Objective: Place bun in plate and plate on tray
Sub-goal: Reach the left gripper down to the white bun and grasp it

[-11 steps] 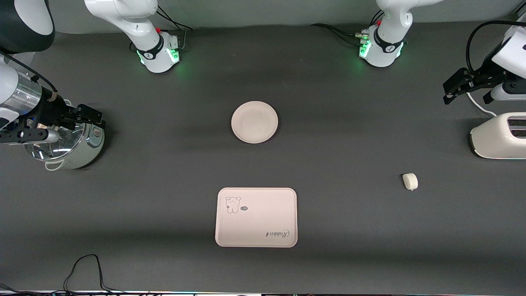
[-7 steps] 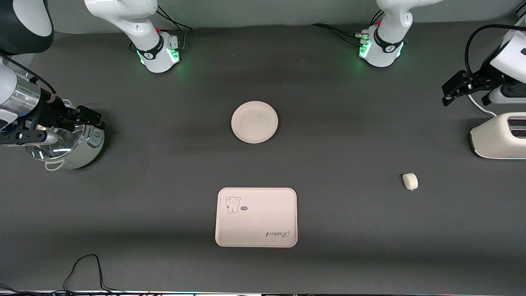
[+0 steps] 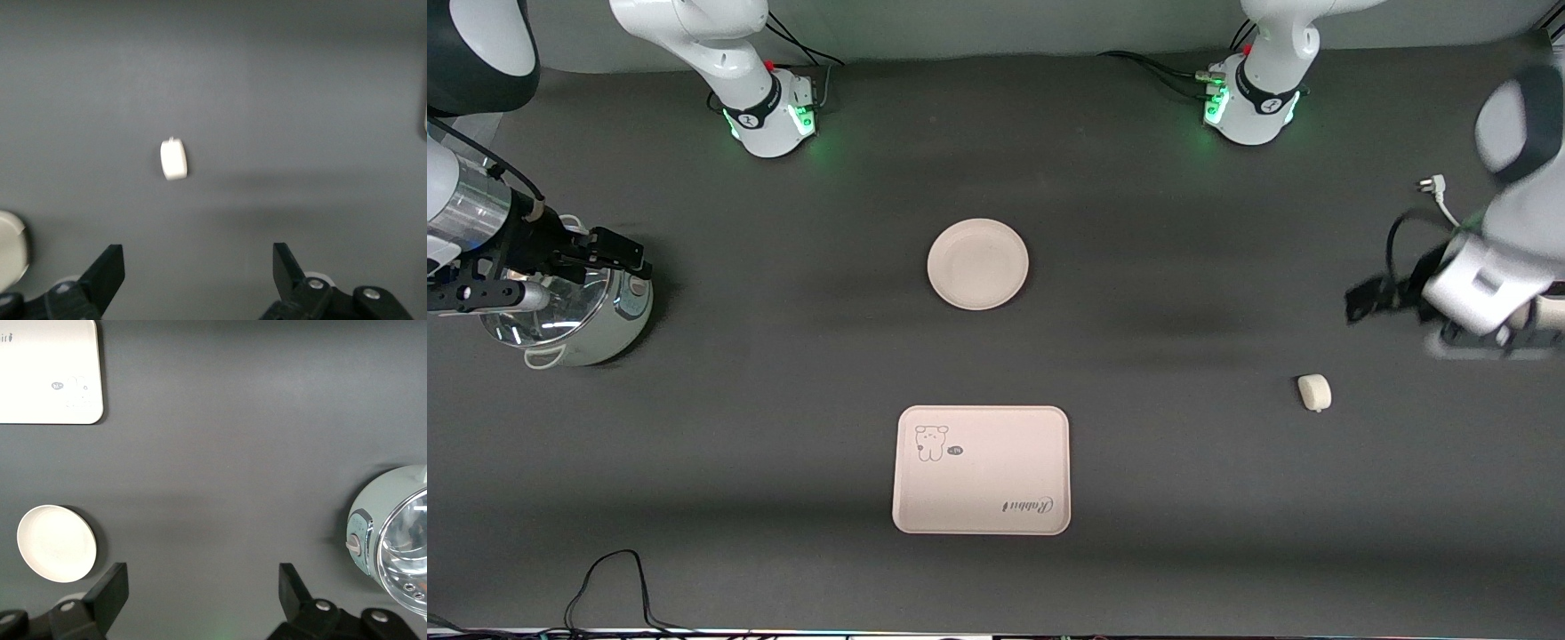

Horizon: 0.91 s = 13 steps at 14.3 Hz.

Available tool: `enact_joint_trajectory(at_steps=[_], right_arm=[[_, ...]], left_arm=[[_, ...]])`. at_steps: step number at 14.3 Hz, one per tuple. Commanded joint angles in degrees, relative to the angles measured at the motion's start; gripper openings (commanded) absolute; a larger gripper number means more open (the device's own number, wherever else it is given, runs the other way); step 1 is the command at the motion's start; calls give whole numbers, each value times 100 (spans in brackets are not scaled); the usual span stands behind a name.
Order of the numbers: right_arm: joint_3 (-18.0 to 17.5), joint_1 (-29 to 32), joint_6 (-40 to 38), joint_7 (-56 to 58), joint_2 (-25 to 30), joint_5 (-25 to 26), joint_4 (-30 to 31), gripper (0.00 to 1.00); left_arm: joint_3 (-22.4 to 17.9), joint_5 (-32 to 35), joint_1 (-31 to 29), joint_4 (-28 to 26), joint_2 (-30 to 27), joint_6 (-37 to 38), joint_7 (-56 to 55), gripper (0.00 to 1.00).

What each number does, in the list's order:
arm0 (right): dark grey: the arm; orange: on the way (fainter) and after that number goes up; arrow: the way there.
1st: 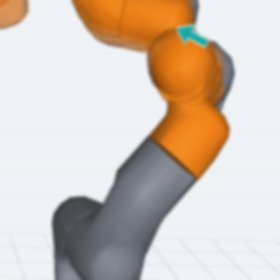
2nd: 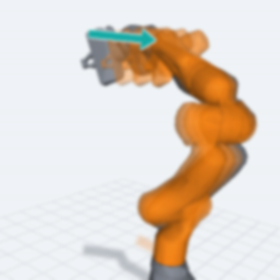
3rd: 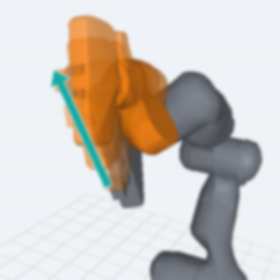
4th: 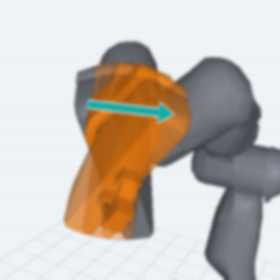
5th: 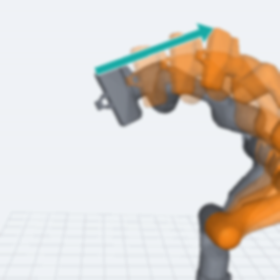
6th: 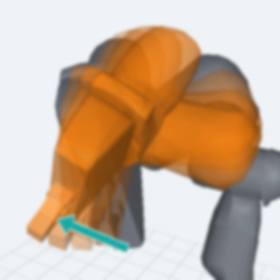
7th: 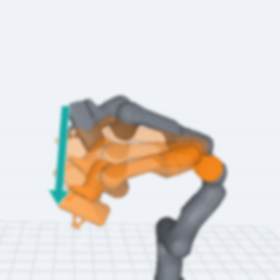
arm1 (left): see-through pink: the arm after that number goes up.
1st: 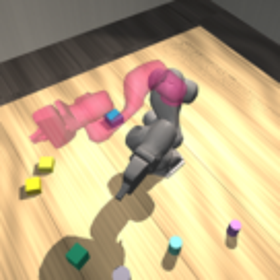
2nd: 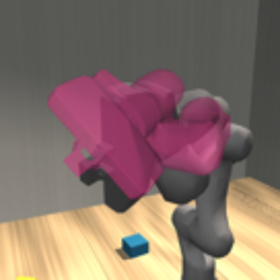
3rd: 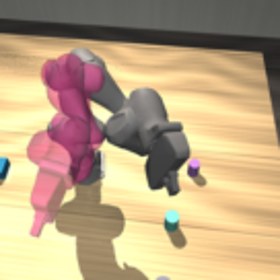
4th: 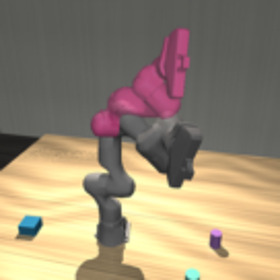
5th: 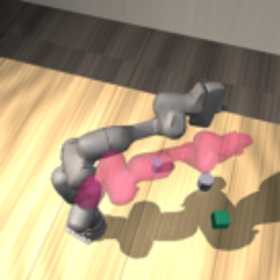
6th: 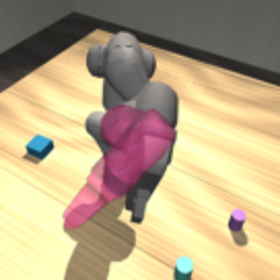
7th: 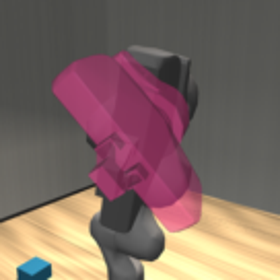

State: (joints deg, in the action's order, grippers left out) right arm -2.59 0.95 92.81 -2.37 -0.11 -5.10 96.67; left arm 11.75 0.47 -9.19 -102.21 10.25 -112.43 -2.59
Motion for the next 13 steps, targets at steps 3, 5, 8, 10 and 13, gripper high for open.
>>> enact_joint_trajectory(at_steps=[3, 5, 8, 10, 13], right_arm=[[145, -34, -141, -9, -32, 71, -183, 100], [154, 1, -332, -9, -41, 71, -236, 100], [207, 19, -666, -35, -347, 79, -761, 100], [276, 28, -861, -27, -620, 80, -1140, 100], [303, -7, -931, -351, -595, 149, -1185, 100]], left_arm=[[3, 1103, -4, -35, 1135, -1033, -679, 99], [-41, 1149, -74, -341, 1400, -1726, -874, 99], [-76, 1149, -189, -668, 1821, -2598, -892, 99], [-85, 1140, -285, -669, 2059, -2652, -892, 99], [-129, 1149, -347, -809, 2077, -2696, -1094, 88]])
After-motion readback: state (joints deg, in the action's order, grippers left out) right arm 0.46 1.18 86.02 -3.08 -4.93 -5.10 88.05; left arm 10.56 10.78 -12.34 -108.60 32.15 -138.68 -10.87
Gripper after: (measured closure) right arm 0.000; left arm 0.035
